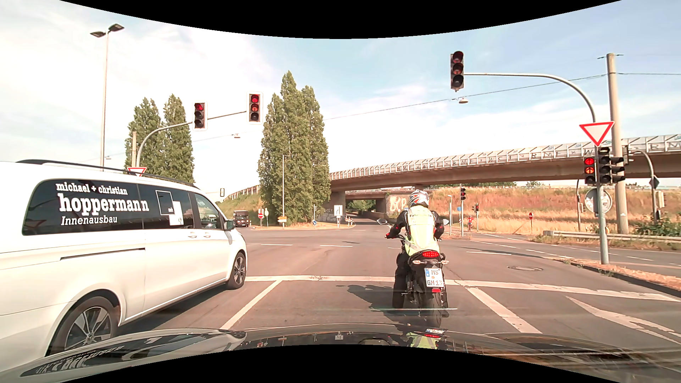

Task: Follow the waypoints while adhering to traffic rules and regulations

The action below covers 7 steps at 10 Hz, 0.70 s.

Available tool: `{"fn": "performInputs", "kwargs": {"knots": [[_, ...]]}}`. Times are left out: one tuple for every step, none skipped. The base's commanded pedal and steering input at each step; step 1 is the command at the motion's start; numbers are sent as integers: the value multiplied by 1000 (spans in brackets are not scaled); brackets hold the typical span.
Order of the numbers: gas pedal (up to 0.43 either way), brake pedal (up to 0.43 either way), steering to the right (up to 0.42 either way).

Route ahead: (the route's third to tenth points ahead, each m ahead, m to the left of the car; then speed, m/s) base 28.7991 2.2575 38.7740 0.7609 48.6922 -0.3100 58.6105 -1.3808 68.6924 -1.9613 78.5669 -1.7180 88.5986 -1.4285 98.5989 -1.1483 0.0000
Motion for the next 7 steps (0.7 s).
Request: {"fn": "performInputs", "kwargs": {"knots": [[0,0,124],[39,0,124],[39,0,123],[47,0,123],[59,0,124],[79,0,124],[79,0,123]]}}
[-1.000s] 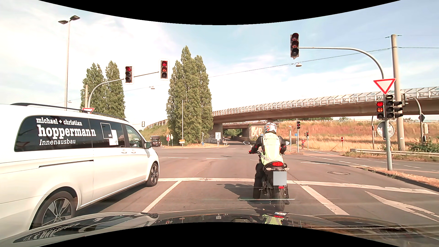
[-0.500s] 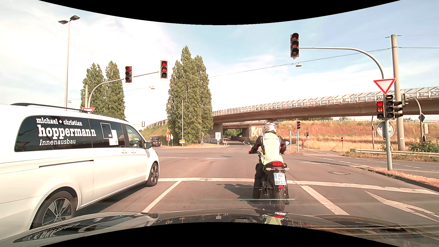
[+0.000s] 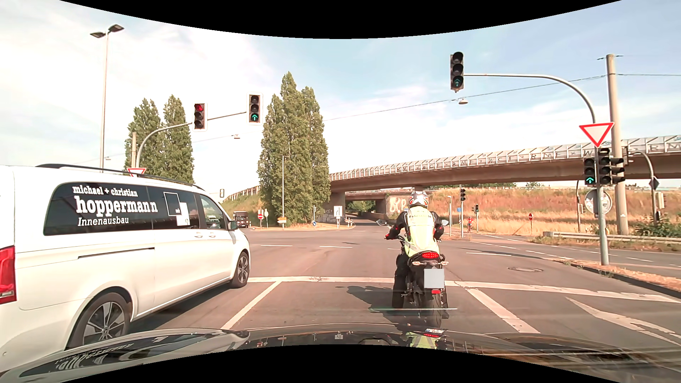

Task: Follow the waypoints while adhering to traffic rules and regulations

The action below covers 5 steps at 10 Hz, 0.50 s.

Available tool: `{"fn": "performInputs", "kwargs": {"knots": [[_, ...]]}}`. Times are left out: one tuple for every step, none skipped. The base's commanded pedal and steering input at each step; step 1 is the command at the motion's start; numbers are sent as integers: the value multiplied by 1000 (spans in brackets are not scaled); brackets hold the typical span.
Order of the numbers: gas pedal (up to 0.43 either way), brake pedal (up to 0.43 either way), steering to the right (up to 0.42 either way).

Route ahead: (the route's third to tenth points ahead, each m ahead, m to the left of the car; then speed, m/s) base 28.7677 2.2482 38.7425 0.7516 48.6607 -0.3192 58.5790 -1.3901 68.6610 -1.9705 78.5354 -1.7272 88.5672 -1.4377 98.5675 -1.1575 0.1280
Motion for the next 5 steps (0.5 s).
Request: {"fn": "performInputs", "kwargs": {"knots": [[79,0,123],[39,0,123],[0,0,124],[0,0,123],[0,0,123]]}}
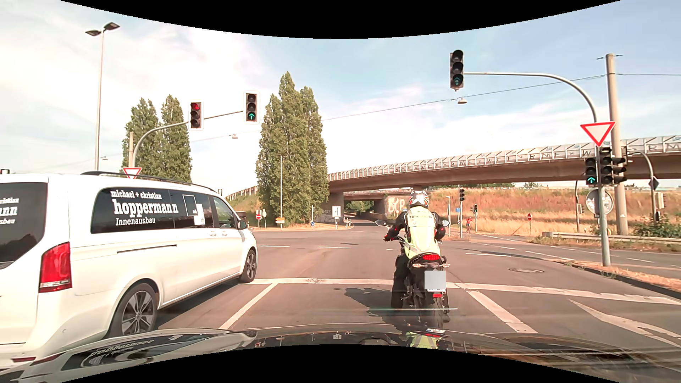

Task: Follow the waypoints while adhering to traffic rules and regulations

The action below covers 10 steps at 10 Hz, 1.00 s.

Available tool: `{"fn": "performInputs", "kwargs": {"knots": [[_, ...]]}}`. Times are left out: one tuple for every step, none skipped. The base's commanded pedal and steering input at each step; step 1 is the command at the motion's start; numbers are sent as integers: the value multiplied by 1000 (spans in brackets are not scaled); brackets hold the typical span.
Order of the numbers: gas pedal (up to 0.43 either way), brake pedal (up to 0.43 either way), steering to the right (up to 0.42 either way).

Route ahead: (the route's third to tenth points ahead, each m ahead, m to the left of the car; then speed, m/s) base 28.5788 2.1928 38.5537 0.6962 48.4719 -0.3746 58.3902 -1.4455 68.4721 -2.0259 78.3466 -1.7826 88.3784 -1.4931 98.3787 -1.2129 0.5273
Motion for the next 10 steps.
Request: {"fn": "performInputs", "kwargs": {"knots": [[0,0,123],[0,0,123],[0,0,123],[0,0,123],[0,0,123],[0,0,123],[0,0,122],[0,0,121],[0,0,118],[0,0,113]]}}
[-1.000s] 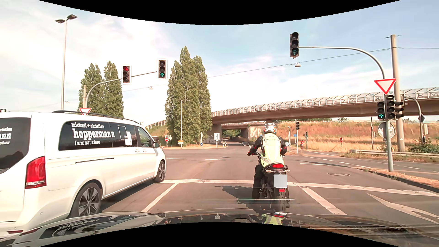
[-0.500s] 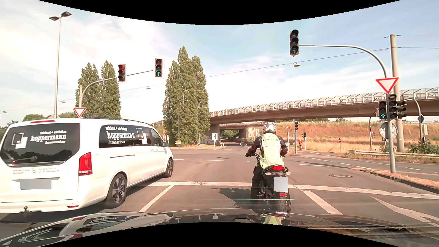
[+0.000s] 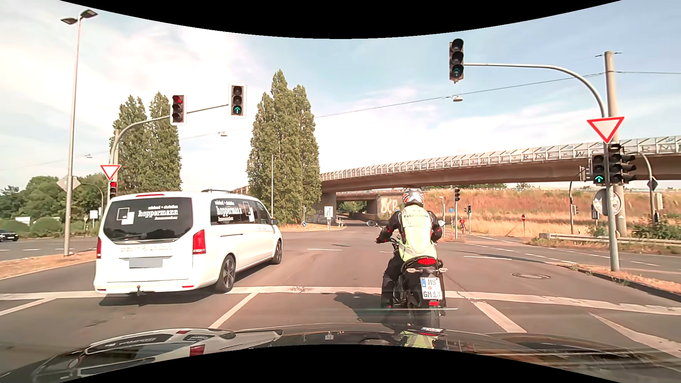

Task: Follow the waypoints while adhering to traffic rules and regulations

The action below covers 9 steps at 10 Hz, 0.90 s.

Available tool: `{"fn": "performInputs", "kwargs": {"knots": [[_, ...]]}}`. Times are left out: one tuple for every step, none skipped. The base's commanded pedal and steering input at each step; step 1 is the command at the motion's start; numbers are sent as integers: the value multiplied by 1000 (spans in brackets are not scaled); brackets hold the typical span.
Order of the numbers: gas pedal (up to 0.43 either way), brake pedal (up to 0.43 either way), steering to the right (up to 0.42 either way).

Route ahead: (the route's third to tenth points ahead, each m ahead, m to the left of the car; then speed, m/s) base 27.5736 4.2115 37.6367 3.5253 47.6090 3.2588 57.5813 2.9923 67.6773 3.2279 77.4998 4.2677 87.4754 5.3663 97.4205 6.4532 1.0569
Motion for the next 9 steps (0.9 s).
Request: {"fn": "performInputs", "kwargs": {"knots": [[0,0,111],[79,0,107],[169,0,100],[248,0,93],[268,0,83],[268,0,73],[268,0,69],[268,0,60],[268,0,49]]}}
